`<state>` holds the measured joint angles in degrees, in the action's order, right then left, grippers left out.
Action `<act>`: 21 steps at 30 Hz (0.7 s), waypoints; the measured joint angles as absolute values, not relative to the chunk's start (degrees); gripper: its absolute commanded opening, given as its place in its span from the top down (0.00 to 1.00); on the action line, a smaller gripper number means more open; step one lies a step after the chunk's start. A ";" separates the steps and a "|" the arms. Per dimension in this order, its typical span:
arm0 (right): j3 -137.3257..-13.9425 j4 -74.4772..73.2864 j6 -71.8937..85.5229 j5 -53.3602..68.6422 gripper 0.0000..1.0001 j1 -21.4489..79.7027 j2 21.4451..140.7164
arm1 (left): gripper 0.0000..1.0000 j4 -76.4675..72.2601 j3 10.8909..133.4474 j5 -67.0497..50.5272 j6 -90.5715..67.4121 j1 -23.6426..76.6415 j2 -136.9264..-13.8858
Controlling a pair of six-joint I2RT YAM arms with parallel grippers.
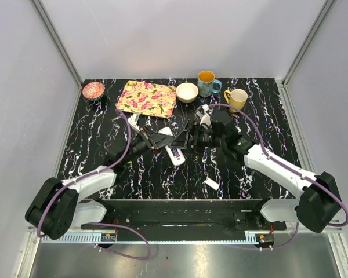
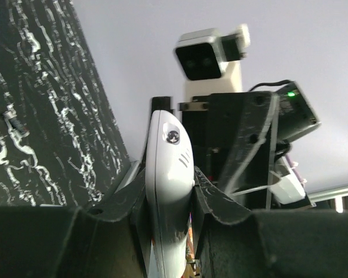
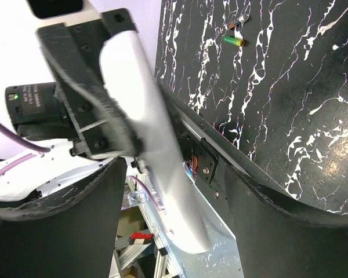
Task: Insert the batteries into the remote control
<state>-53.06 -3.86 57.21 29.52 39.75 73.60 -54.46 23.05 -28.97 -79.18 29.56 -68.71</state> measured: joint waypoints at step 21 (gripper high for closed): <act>-54.78 -33.26 35.22 -3.53 0.32 39.68 60.45 | 1.00 -56.03 17.69 -29.80 -78.43 28.64 -72.60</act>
